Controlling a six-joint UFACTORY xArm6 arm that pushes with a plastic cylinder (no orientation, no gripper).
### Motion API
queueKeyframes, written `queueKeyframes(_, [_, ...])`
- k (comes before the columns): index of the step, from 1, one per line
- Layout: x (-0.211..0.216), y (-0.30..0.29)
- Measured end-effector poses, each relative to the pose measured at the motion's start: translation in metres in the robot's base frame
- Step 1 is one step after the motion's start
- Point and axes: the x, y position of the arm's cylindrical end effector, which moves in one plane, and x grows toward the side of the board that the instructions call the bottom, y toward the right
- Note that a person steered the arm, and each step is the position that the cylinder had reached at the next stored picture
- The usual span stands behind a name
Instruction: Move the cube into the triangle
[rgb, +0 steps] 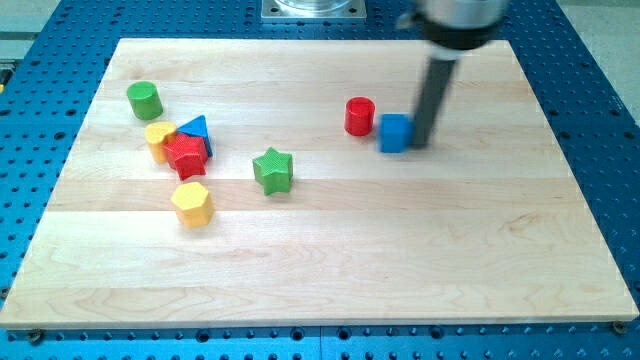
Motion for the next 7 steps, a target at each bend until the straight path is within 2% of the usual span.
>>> queueKeyframes(1, [0.024,-0.13])
queueKeyframes(2, [0.003,-0.107])
queueKeyframes(3, [-0.018,-0.113])
queueKeyframes(4, [-0.008,-0.141])
queueKeyframes(5, [-0.037,-0.188])
queueKeyframes(6, [-0.035,-0.297])
queueKeyframes(7, [-0.012,-0.3])
